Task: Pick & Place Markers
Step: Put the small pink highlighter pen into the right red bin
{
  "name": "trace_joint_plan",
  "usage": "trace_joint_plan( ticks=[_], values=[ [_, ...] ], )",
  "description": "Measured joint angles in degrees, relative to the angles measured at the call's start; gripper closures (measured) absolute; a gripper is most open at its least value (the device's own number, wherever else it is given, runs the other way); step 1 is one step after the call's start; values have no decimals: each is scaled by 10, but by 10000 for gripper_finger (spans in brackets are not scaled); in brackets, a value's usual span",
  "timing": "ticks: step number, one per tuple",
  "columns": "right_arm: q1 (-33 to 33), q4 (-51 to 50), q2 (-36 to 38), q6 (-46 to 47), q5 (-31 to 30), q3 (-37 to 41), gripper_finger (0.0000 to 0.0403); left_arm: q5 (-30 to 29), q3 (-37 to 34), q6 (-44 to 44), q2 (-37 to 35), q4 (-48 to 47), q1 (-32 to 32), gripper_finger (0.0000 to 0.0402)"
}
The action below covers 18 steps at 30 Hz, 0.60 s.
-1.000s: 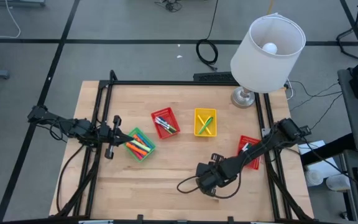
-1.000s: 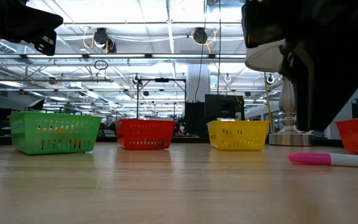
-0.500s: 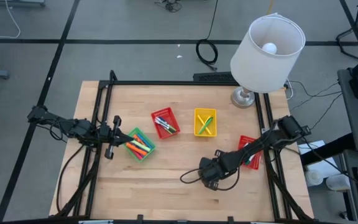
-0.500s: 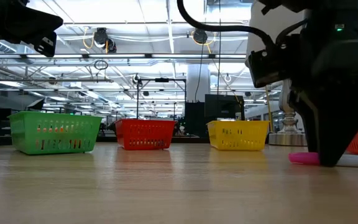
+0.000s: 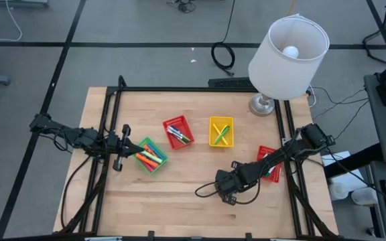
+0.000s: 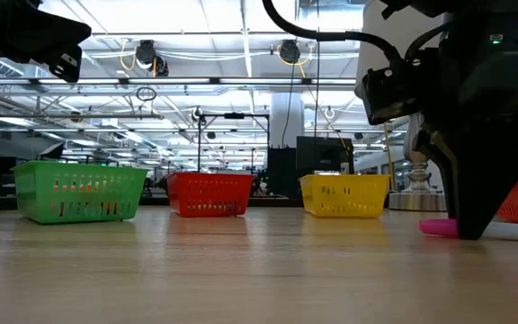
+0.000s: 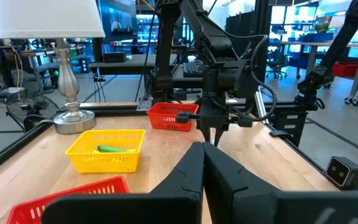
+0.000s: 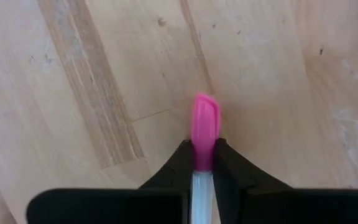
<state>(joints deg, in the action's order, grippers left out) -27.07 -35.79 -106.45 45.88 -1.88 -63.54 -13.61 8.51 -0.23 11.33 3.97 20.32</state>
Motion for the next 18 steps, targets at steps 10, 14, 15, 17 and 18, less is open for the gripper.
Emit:
trace_joint_plan(
  ticks=[10, 14, 15, 17, 18],
  values=[
    [-38, -208, 74, 26, -55, -95, 379, 0, 0, -8, 0, -13, 0, 396],
    [-53, -330, 98, 28, -70, -116, 379, 0, 0, -10, 0, -13, 0, 396],
    [-55, -357, 108, 28, -69, -119, 379, 0, 0, -13, 0, -12, 0, 396],
    [-57, -424, 121, 25, -69, -122, 380, 0, 0, -14, 0, -12, 0, 396],
    [-57, -469, 124, 25, -69, -120, 379, 0, 0, -14, 0, -12, 0, 396]
  ],
)
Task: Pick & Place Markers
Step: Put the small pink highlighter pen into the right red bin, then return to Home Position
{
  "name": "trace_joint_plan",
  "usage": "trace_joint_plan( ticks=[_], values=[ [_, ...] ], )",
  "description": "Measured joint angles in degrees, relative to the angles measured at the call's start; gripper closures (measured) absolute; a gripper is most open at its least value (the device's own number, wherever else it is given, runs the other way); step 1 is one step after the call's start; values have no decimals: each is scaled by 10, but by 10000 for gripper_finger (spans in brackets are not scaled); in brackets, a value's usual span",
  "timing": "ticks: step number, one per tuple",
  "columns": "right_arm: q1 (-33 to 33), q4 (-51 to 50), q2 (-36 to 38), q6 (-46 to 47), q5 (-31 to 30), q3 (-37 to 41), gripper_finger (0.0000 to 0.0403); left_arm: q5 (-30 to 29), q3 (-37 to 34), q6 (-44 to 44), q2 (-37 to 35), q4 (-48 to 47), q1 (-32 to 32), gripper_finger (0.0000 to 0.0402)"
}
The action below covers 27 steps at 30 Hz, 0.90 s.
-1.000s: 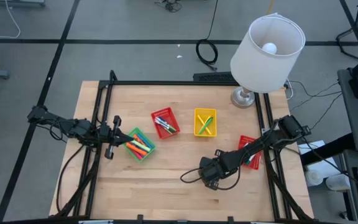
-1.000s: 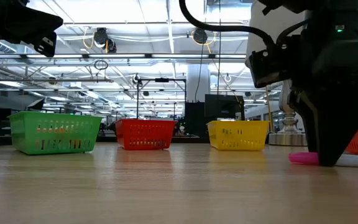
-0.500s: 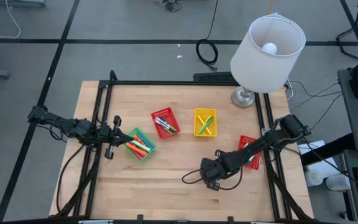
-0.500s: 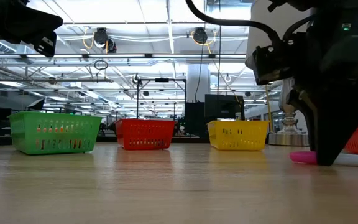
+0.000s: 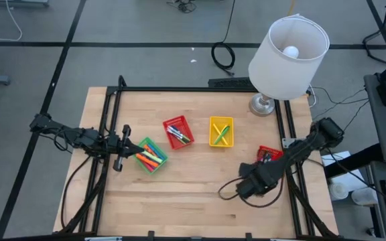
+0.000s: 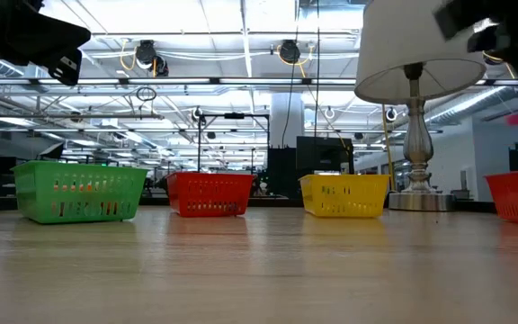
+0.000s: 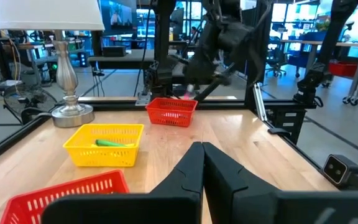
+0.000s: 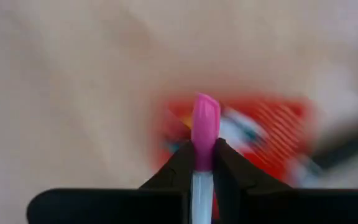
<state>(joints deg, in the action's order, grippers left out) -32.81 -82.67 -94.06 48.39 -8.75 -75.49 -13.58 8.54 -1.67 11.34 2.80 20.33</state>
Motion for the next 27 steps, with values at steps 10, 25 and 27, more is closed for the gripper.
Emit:
trace_joint_plan(
  ticks=[10, 25, 27],
  values=[
    [21, -52, 36, -119, 33, 57, 380, 0, 0, 2, 0, 4, 0, 396],
    [59, -5, 37, -112, 73, 182, 279, 0, 0, 9, 0, 2, 0, 396],
    [59, -2, 37, -109, 74, 182, 262, 0, 0, 12, 0, 1, 0, 396]
  ],
)
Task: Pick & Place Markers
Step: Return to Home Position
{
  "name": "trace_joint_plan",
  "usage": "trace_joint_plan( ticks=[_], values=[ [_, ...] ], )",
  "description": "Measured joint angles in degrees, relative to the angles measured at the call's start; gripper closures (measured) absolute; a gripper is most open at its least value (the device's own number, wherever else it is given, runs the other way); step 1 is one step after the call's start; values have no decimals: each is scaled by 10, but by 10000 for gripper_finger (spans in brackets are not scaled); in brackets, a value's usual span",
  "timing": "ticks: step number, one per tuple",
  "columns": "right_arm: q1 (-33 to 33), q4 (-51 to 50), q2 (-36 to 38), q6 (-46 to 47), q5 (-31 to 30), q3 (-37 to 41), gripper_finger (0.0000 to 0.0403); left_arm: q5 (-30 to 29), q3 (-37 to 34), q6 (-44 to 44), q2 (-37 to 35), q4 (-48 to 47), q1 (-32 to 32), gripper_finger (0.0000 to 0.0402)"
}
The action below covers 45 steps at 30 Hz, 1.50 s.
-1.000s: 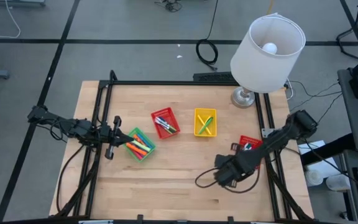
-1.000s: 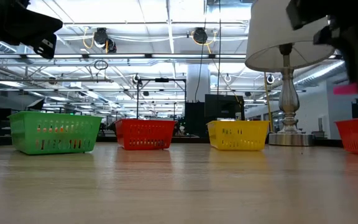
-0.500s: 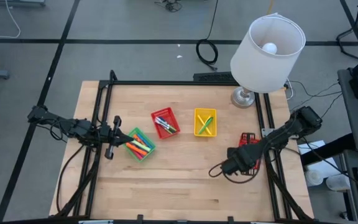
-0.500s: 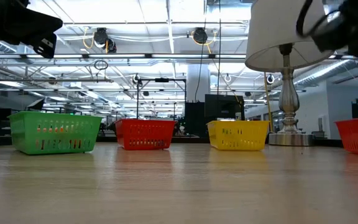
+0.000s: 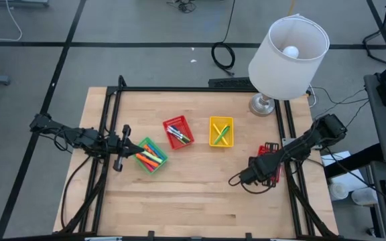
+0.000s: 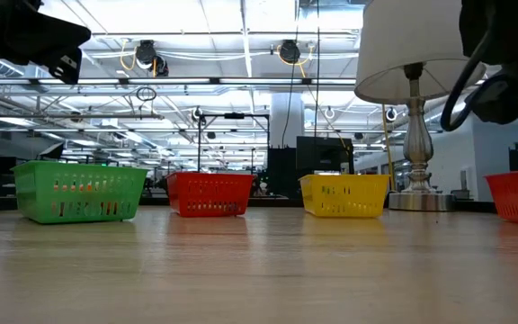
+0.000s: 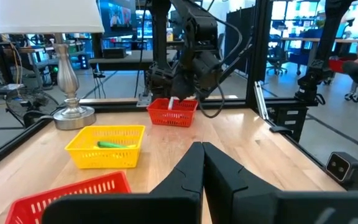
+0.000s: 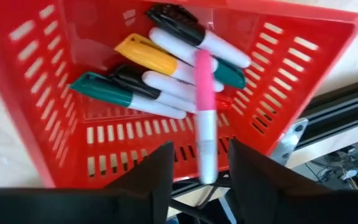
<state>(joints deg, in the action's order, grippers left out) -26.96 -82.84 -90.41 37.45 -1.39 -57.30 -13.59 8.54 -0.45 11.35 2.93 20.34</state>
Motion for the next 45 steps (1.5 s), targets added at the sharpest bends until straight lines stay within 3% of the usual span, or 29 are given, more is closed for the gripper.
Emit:
trace_joint_plan(
  ticks=[6, 13, 17, 19, 22, 25, 28, 31, 36, 42, 45],
  values=[
    [-4, 4, 5, 13, 0, 0, 253, 0, 0, 2, 0, -23, 0, 396],
    [-32, 6, 47, 24, -8, -28, 312, 0, 0, 5, 0, -28, 0, 396],
    [-59, 69, 108, 45, -87, -56, 363, -30, 0, 7, 0, -28, 0, 396],
    [-73, 143, 155, 32, -146, -60, 389, -47, 0, -1, 0, -28, 0, 396],
    [-95, 273, 232, -19, -253, -45, 396, -50, 0, 1, 0, -28, 0, 396],
    [-110, 445, 320, -108, -303, 4, 392, -53, 0, -9, 0, -19, 0, 397],
    [-112, 660, 404, -205, -278, 85, 399, -63, 15, -24, 0, -12, 0, 399],
    [-111, 798, 487, -261, -258, 176, 400, -65, 22, -5, -1, -13, 0, 399],
    [-110, 877, 627, -280, -278, 305, 402, -78, 22, 37, -16, -7, 16, 399],
    [-97, 895, 743, -296, -270, 389, 402, -202, 22, 76, -35, -18, 16, 400],
    [-93, 904, 790, -322, -294, 414, 402, -205, 22, 66, -36, -32, -2, 400]
  ],
)
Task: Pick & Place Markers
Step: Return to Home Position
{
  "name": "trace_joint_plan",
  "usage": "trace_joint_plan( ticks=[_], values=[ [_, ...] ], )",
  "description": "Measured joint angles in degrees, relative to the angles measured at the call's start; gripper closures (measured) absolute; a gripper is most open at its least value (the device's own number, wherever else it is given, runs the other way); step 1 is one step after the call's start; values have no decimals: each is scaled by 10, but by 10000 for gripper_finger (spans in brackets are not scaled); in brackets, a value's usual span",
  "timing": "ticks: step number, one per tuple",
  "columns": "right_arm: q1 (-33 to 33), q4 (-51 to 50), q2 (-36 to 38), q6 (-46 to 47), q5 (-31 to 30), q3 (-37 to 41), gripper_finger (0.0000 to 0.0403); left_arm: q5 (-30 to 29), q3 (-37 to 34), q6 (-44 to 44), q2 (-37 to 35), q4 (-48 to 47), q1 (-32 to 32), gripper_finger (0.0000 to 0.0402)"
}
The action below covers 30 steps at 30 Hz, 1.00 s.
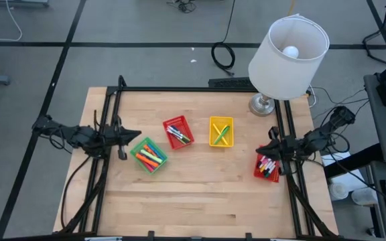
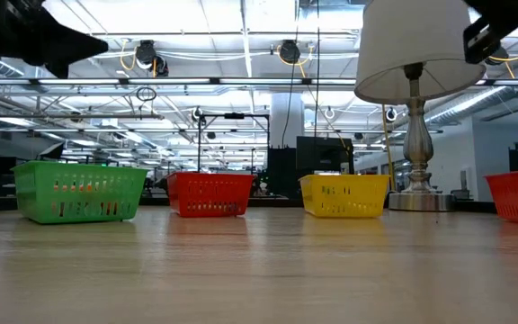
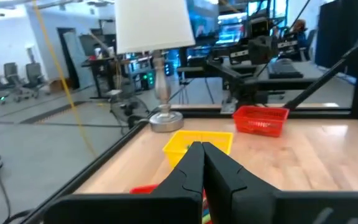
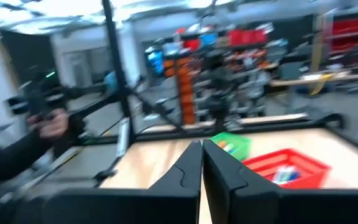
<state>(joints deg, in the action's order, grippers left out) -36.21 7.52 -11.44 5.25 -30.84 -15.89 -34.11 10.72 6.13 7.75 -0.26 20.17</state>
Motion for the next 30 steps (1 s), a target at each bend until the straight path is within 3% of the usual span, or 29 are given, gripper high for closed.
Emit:
trace_joint_plan(
  ticks=[5, 9, 16, 25, 30],
  values=[
    [20, -24, 72, 1, -26, 27, 403, 0, 0, -4, -10, -5, -29, 400],
    [35, -78, 114, 29, -55, 32, 403, 45, 0, -19, -20, -7, -58, 400],
    [39, -73, 112, -10, -49, 32, 403, 73, 0, 9, -77, -46, -61, 401],
    [39, -55, 113, -90, -38, 32, 403, 55, 42, 60, -74, -96, -39, 401],
    [54, -60, 113, -68, -37, 32, 403, 65, 43, 37, -74, -112, -79, 401]
  ],
)
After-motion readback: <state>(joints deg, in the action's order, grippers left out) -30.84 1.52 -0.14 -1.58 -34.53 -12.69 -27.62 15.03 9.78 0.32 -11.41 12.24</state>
